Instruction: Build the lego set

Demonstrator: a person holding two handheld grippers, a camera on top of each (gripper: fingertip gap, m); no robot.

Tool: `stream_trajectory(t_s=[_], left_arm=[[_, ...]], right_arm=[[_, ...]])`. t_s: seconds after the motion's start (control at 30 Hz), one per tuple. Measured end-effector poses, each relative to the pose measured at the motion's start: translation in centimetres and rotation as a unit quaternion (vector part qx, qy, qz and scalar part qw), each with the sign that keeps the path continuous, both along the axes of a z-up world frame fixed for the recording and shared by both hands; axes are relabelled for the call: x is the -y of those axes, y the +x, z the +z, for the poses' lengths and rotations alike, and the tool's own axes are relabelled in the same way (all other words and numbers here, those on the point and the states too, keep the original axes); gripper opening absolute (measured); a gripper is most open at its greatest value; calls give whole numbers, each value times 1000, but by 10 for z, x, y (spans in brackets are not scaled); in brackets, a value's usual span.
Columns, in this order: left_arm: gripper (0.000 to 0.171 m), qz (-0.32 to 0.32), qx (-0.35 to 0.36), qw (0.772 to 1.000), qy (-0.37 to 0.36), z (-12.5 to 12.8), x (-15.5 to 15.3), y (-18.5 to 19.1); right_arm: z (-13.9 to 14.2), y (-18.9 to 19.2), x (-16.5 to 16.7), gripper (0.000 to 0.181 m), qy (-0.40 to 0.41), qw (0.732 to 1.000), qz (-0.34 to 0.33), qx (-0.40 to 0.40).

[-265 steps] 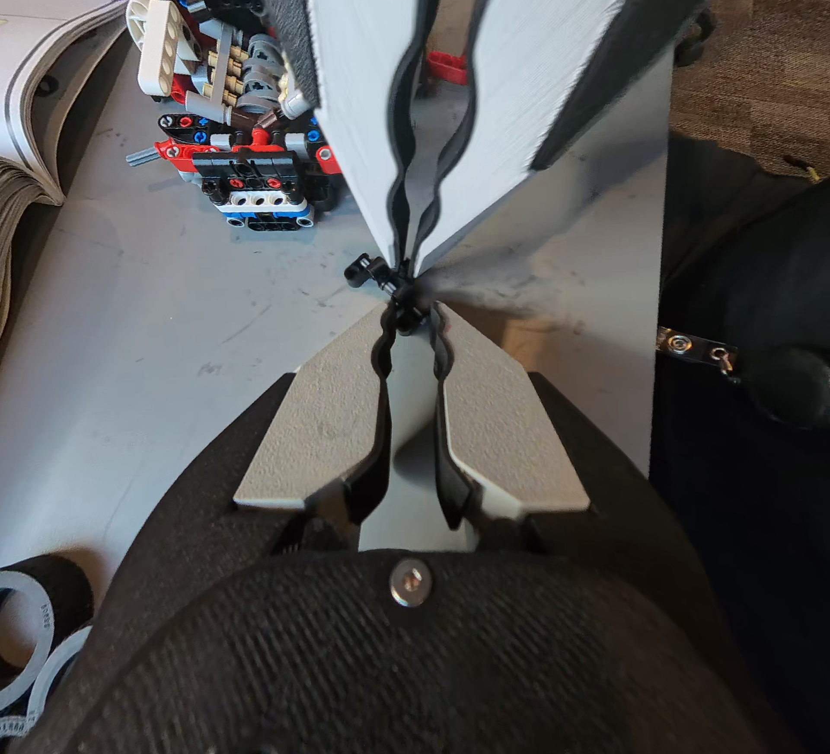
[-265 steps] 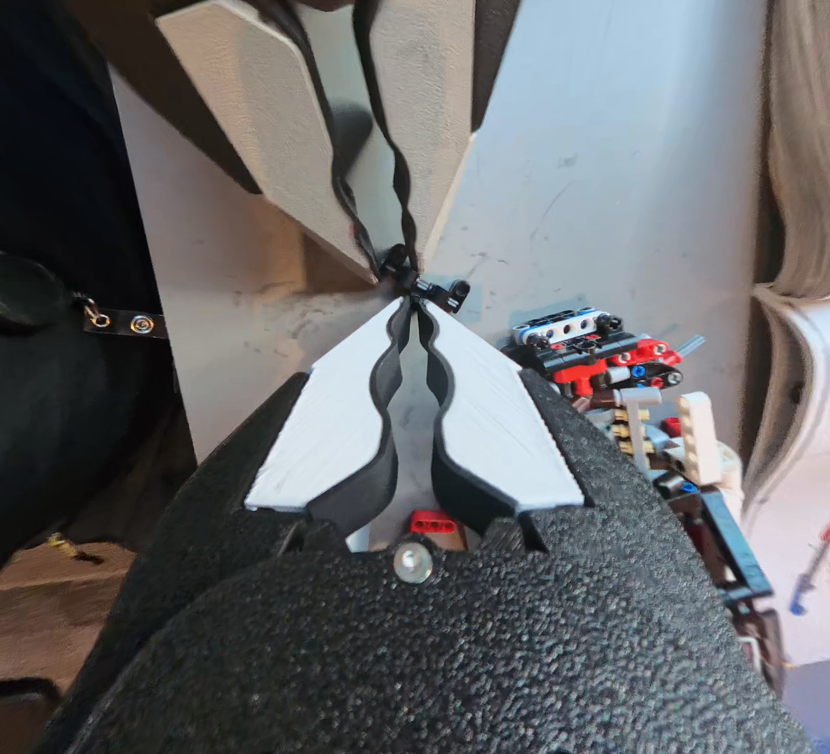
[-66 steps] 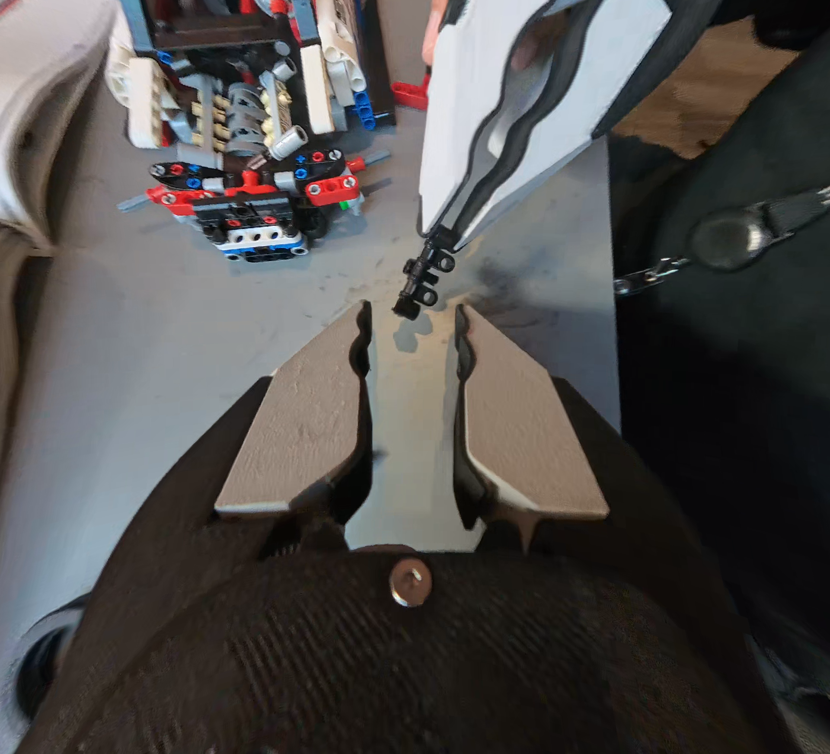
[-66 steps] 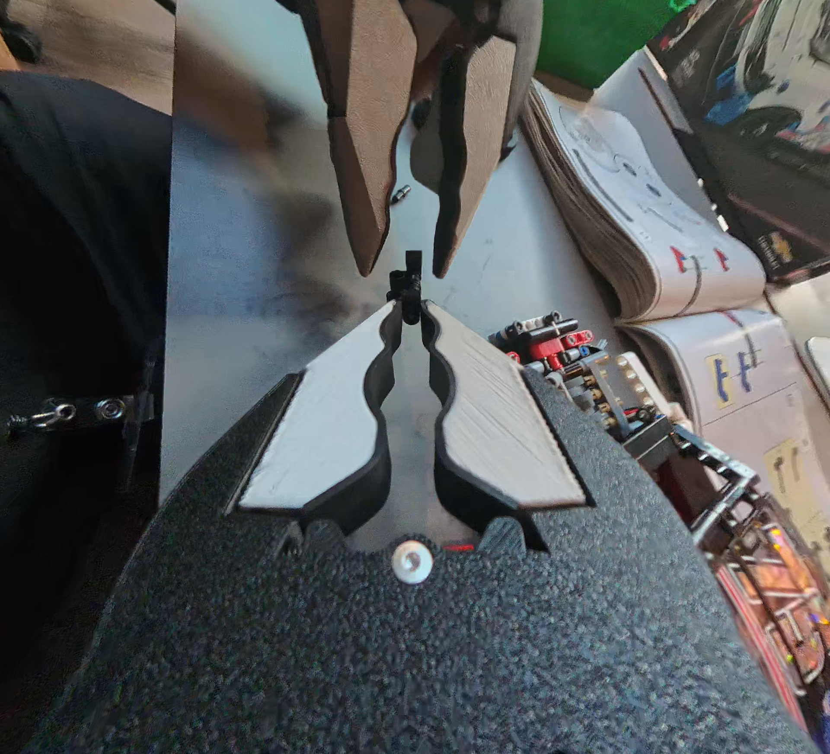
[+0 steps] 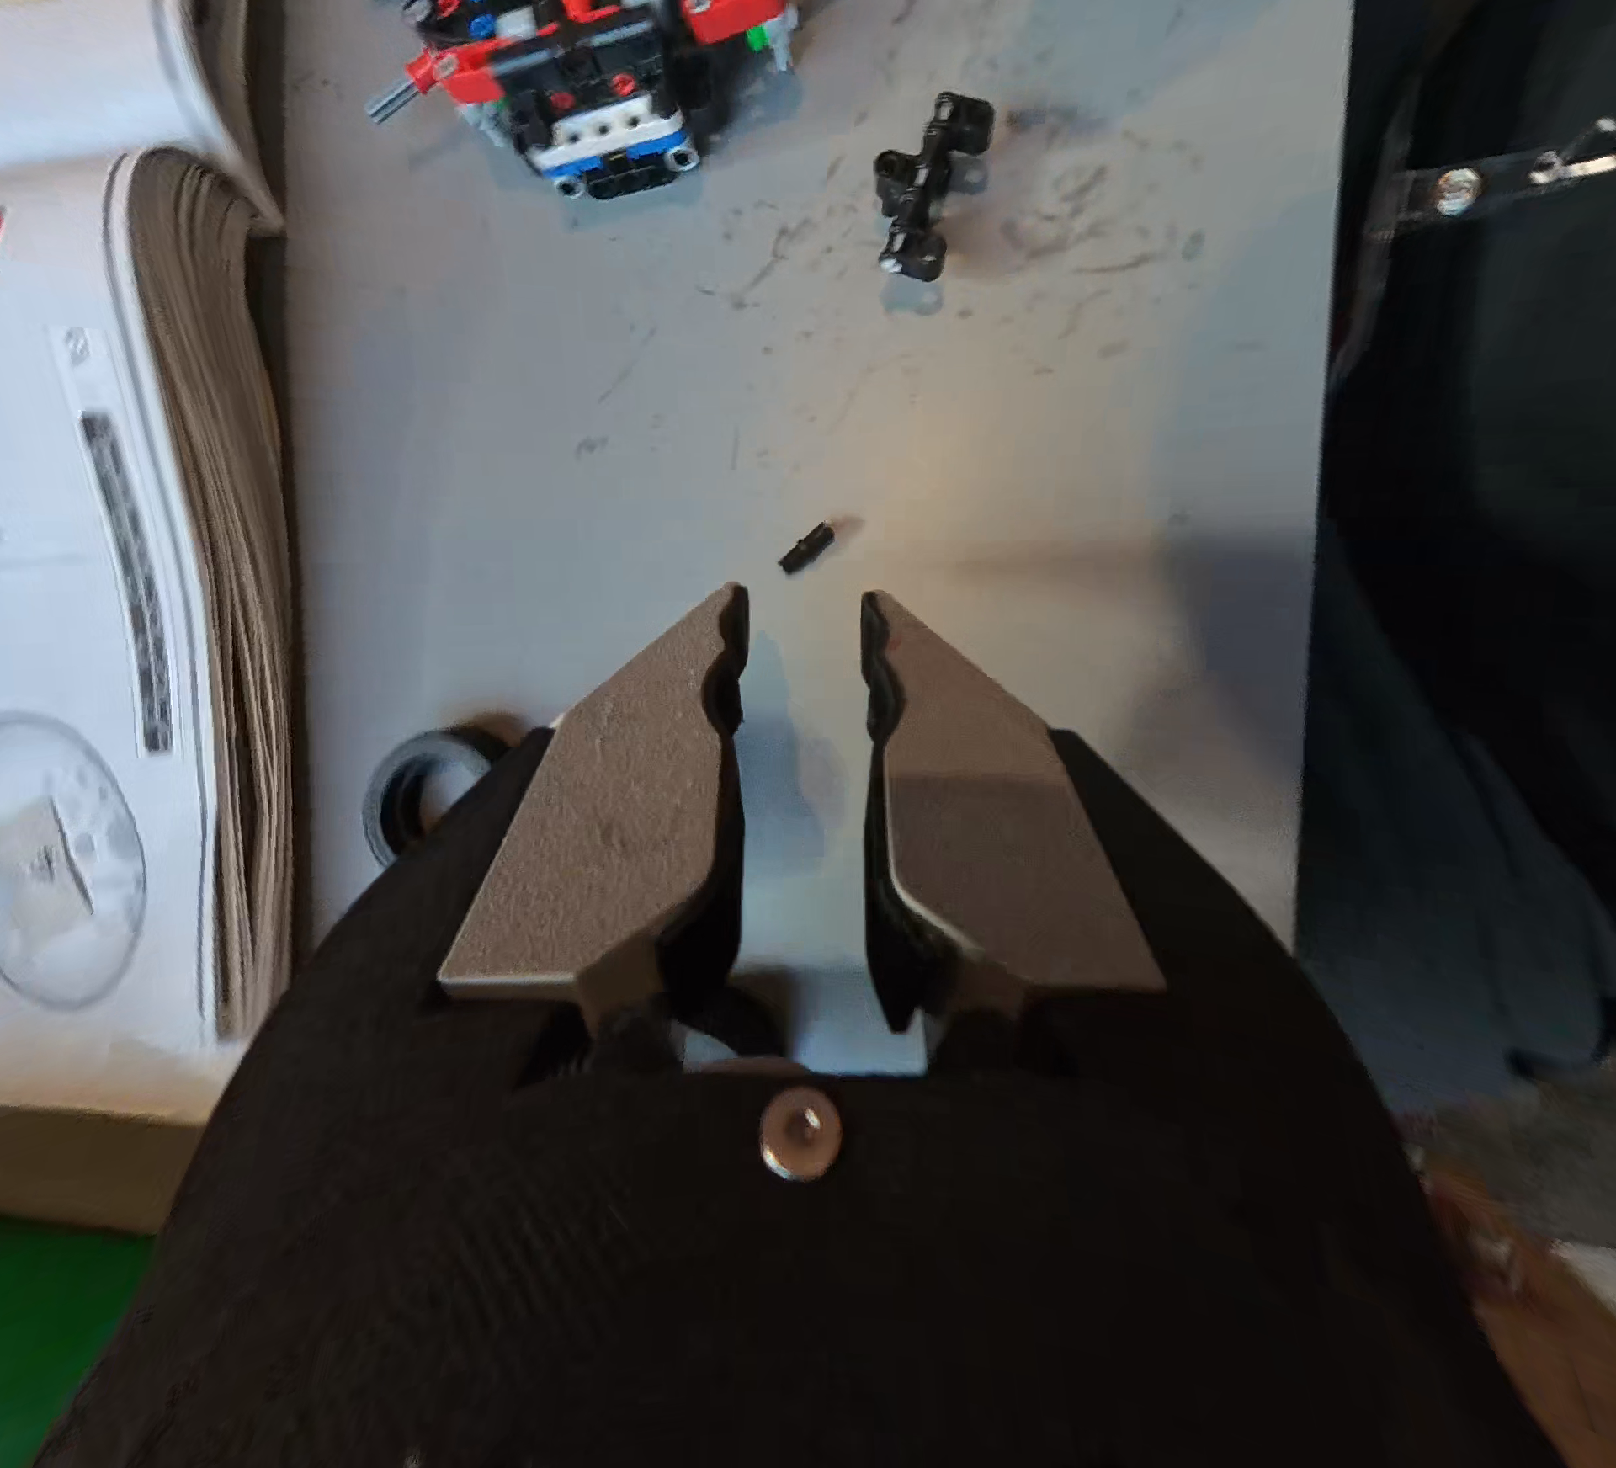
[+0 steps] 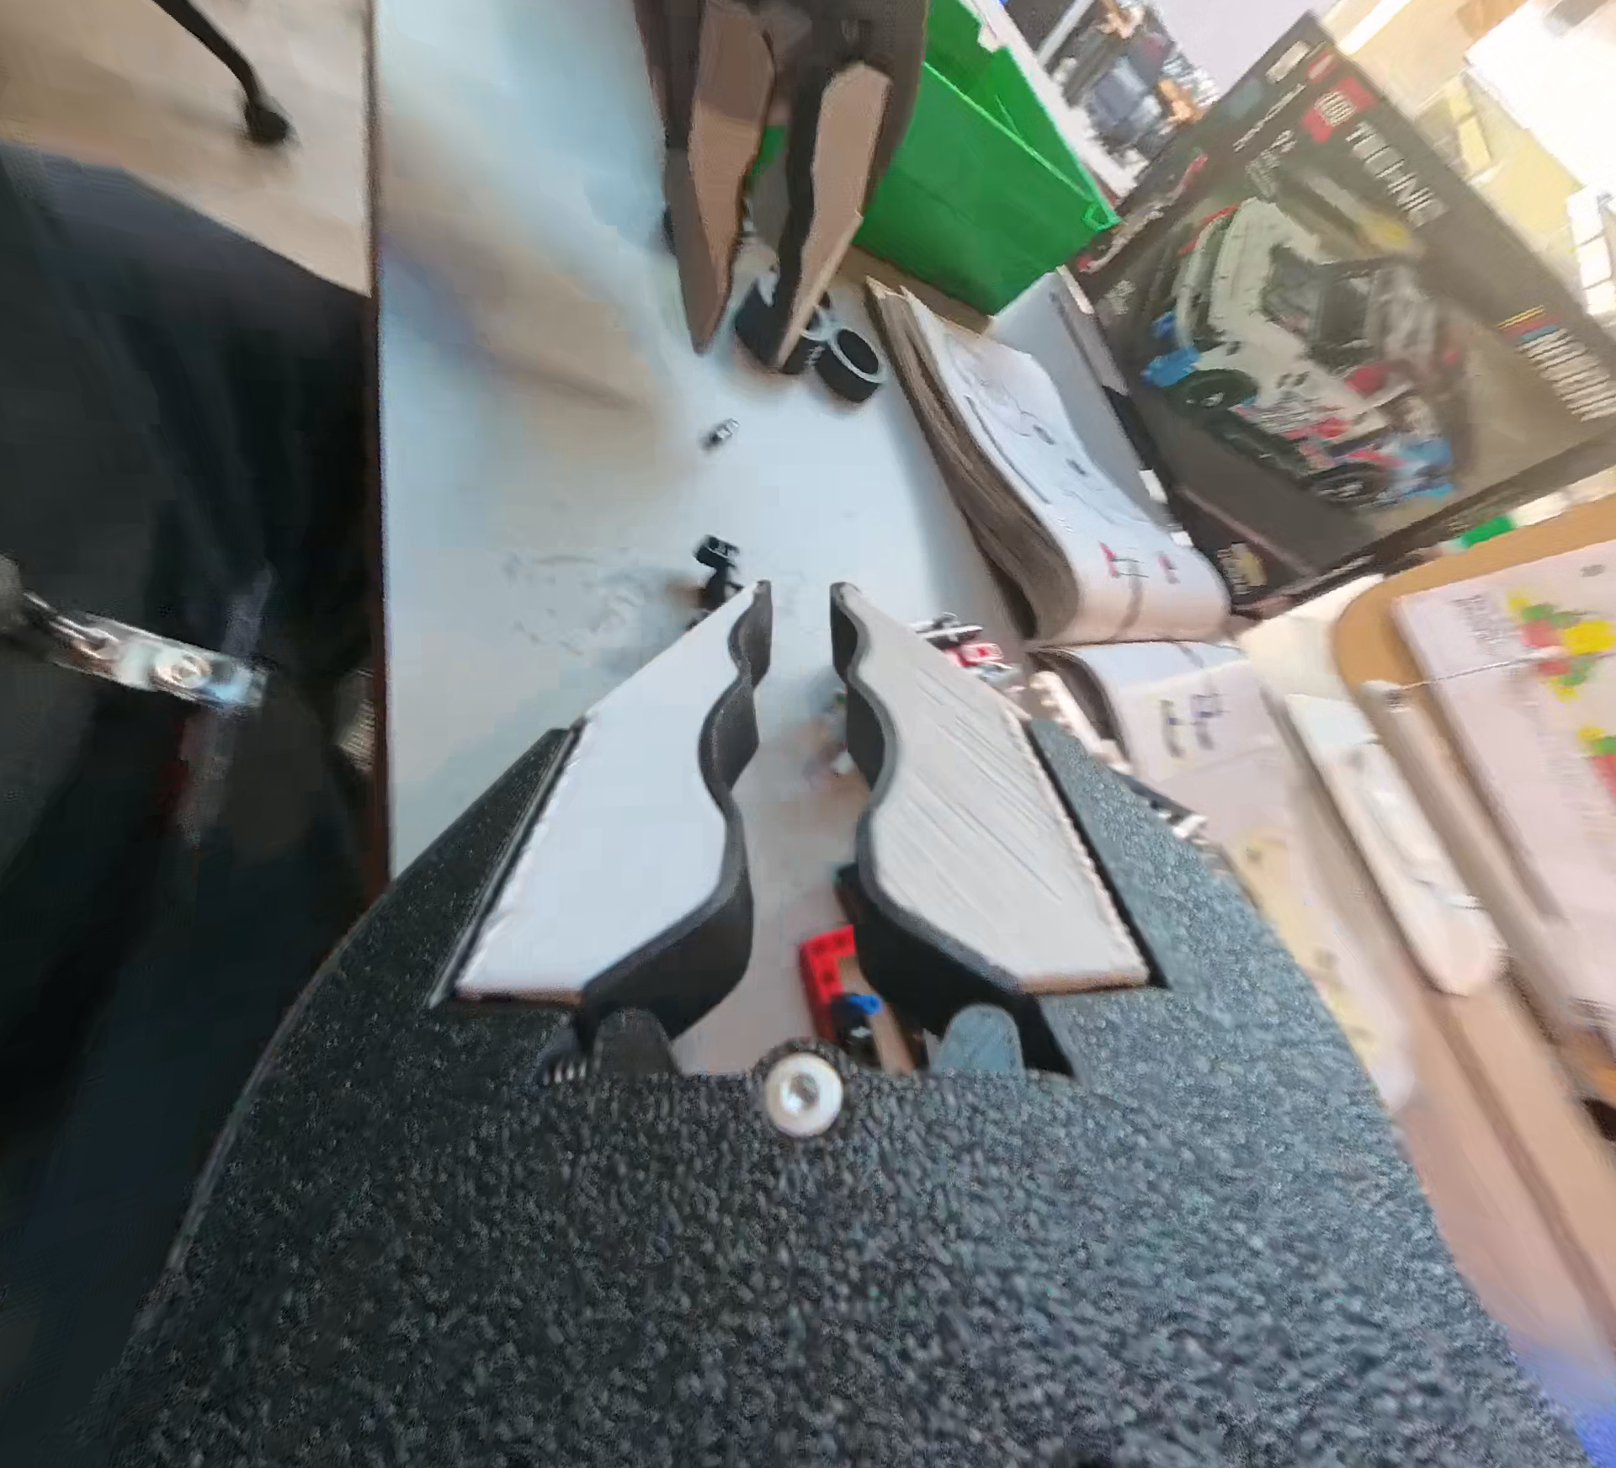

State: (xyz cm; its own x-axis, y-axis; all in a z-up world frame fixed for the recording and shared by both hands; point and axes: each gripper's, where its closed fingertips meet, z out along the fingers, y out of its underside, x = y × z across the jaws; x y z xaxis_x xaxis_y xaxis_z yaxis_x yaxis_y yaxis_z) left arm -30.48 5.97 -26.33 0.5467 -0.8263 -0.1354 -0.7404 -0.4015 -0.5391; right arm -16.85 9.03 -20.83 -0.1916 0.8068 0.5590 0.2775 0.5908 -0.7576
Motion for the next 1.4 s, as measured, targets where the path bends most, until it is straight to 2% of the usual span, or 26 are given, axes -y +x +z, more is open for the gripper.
stream_trajectory(t_s=[0.13, 0.2, 0.37, 0.43, 0.57, 0.67, 0.7, 0.77, 0.9, 0.97, 1.03, 1.1, 1.3, 1.4], left_arm=[[18, -119, -40, 992, -11, -1, -4, 6], [18, -145, -62, 987, -19, -6, -8, 3], [17, -170, -66, 982, -53, -21, -11, 5], [9, -186, -62, 978, -65, -25, -6, 9], [3, -169, -51, 981, -77, -26, -5, 11], [3, -92, -36, 992, -82, -25, -11, 10], [3, -72, -27, 995, -67, -23, -13, 13], [3, -45, 15, 999, 19, -5, -24, 32], [2, -25, 42, 975, 215, 43, -31, 74], [2, -25, 50, 967, 249, 51, -25, 92], [2, -31, 43, 961, 270, 52, -20, 105], [2, -34, 40, 954, 295, 55, -19, 111], [2, -48, 61, 944, 321, 68, -15, 122], [1, -54, 59, 941, 329, 69, -14, 124]], right_arm=[[3, 0, 13, 14, -96, 995, 22, 5], [4, 2, 17, 14, -140, 990, 29, 3], [4, 8, 19, 16, -201, 979, 32, -3], [3, 9, 19, 16, -212, 977, 37, -1], [2, 6, 16, 19, -239, 970, 39, -1], [3, 0, 10, 19, -273, 961, 27, -10], [2, -2, 12, 18, -284, 958, 29, -6], [-5, -10, 9, 16, -312, 950, 8, 9], [-2, -22, 13, 32, -426, 904, -1, 28], [1, -24, 13, 24, -424, 905, -5, 29], [2, -26, 10, 23, -405, 914, -24, 27], [7, -25, 12, 8, -410, 912, -18, 24], [14, -20, 17, 10, -436, 900, -12, 25], [16, -19, 21, 4, -432, 901, -7, 25]])
